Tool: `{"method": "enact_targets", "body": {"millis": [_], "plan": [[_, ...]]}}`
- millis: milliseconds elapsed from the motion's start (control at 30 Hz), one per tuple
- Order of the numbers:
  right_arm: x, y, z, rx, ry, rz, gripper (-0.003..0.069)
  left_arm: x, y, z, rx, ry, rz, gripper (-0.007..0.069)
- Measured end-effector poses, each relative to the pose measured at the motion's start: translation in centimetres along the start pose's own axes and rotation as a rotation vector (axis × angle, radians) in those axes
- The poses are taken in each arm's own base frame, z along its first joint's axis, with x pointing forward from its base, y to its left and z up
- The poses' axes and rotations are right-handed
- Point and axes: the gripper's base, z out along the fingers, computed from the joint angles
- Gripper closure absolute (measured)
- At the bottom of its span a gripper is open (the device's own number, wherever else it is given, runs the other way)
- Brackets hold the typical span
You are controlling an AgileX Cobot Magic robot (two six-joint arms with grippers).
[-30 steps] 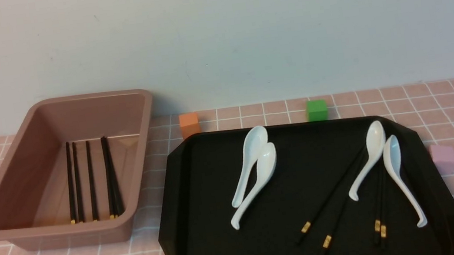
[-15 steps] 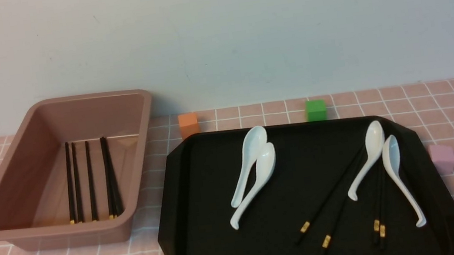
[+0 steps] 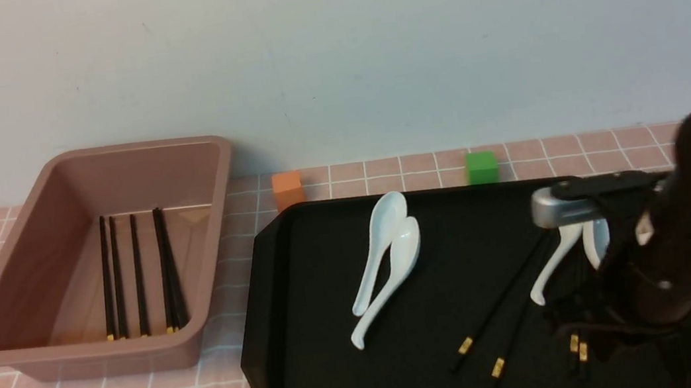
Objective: On pink tablecloth take chopsticks from black tray and put them in box.
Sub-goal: 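Move the gripper over the chopsticks on the black tray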
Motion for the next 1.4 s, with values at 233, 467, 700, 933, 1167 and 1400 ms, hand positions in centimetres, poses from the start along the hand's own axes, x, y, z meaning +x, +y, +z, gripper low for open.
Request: {"method": "enact_targets", "body": {"millis": [233, 467, 700, 933, 1167, 1400], "plan": [[-1.1, -0.4, 1.3, 0.099, -0.065, 0.175, 0.048, 0.0, 0.0, 0.0, 0.0, 0.0, 0.0, 0.0522], [-2.6, -0.7, 4.6, 0.077, -0.1, 0.265, 0.0199, 0.0, 0.0, 0.0, 0.0, 0.0, 0.0, 0.0522], [-3.8, -2.2, 7.2, 0.099, -0.053, 0.339, 0.0176, 0.0, 0.0, 0.0, 0.0, 0.0, 0.0, 0.0514], [-4.1, -2.2, 7.9, 0.108, -0.042, 0.338, 0.0242, 0.0, 0.0, 0.0, 0.0, -0.001, 0.0, 0.051], [-4.1, -2.3, 8.0, 0.13, -0.021, 0.287, 0.035, 0.0, 0.0, 0.0, 0.0, -0.001, 0.0, 0.0503], [-4.1, -2.1, 8.0, 0.127, -0.018, 0.263, 0.0523, 0.0, 0.0, 0.0, 0.0, -0.001, 0.0, 0.0496]]}}
